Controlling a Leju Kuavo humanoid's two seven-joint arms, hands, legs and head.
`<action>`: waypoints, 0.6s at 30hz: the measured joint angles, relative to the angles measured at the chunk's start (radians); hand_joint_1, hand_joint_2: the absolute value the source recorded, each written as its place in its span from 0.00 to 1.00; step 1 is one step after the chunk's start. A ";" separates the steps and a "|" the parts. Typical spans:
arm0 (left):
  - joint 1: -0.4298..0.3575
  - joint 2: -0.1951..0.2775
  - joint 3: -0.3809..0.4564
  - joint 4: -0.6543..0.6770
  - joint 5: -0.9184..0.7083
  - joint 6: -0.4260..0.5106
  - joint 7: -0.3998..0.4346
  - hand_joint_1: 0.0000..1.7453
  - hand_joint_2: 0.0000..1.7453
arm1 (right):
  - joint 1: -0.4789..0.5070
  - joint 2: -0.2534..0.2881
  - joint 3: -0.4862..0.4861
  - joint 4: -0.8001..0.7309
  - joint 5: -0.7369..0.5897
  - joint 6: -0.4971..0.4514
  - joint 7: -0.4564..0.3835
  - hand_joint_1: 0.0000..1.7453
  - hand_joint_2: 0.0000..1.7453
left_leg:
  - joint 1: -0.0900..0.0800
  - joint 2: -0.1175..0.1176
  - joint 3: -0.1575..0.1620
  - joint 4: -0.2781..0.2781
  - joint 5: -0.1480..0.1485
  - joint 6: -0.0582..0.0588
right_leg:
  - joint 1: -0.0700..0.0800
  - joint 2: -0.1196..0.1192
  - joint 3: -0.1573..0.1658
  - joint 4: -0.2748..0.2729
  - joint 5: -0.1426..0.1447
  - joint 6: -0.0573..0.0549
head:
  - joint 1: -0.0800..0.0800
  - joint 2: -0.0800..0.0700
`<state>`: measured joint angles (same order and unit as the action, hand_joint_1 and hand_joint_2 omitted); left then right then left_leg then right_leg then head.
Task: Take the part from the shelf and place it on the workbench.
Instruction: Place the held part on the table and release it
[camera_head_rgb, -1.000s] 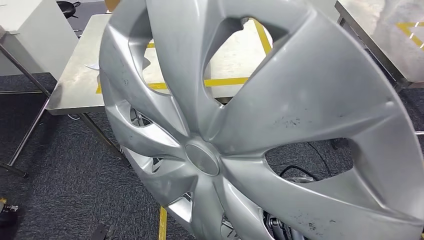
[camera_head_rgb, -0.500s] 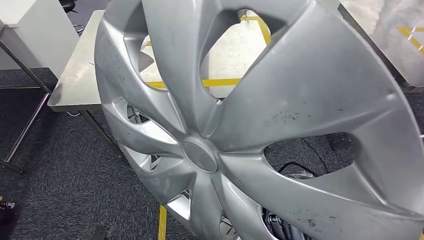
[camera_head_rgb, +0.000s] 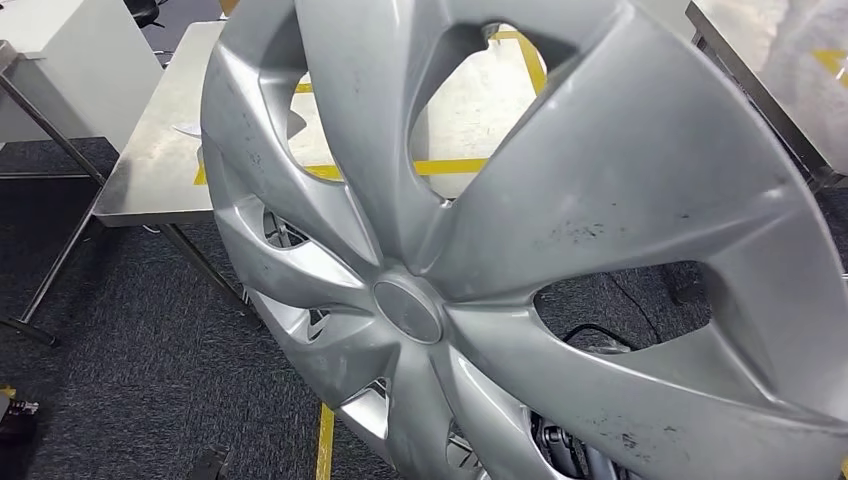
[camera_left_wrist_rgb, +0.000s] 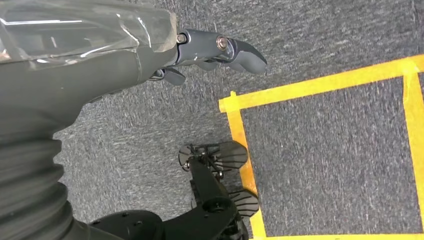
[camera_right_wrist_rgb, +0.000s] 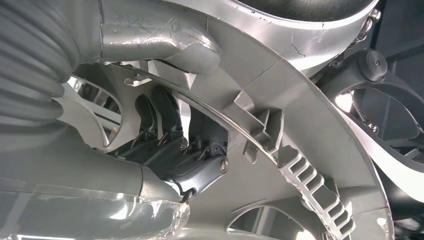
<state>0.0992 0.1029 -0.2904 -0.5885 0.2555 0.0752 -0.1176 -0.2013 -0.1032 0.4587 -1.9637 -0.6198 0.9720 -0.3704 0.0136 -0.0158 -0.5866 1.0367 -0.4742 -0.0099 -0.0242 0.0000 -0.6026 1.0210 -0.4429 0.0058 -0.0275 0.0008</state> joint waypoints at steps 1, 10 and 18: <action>-0.001 0.000 0.000 0.001 -0.001 0.000 -0.001 0.00 1.00 | 0.000 0.000 0.000 0.000 -0.001 0.000 0.000 0.71 1.00 | 0.001 0.002 -0.018 0.039 -0.019 -0.005 | -0.002 0.000 0.006 -0.001 -0.003 -0.006 | -0.001 0.000; -0.002 0.001 0.001 0.009 -0.001 0.002 -0.002 0.00 1.00 | 0.000 0.000 0.007 0.000 -0.004 0.000 -0.001 0.71 1.00 | -0.010 0.014 -0.065 0.030 0.058 0.023 | 0.017 0.003 0.041 -0.002 -0.032 -0.019 | -0.003 0.000; -0.007 0.003 0.001 0.010 -0.002 0.003 -0.003 0.00 1.00 | -0.003 -0.002 0.010 0.000 -0.006 0.000 -0.001 0.71 1.00 | -0.010 0.014 -0.005 -0.053 0.059 0.051 | 0.016 0.000 -0.043 0.157 -0.101 -0.002 | 0.002 0.000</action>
<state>0.0927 0.1060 -0.2896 -0.5780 0.2537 0.0778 -0.1209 -0.2043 -0.1053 0.4686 -1.9638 -0.6257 0.9716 -0.3715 0.0035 -0.0018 -0.5915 0.9839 -0.4155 0.0410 -0.0087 -0.0003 -0.6460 1.1780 -0.5435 0.0037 -0.0255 0.0008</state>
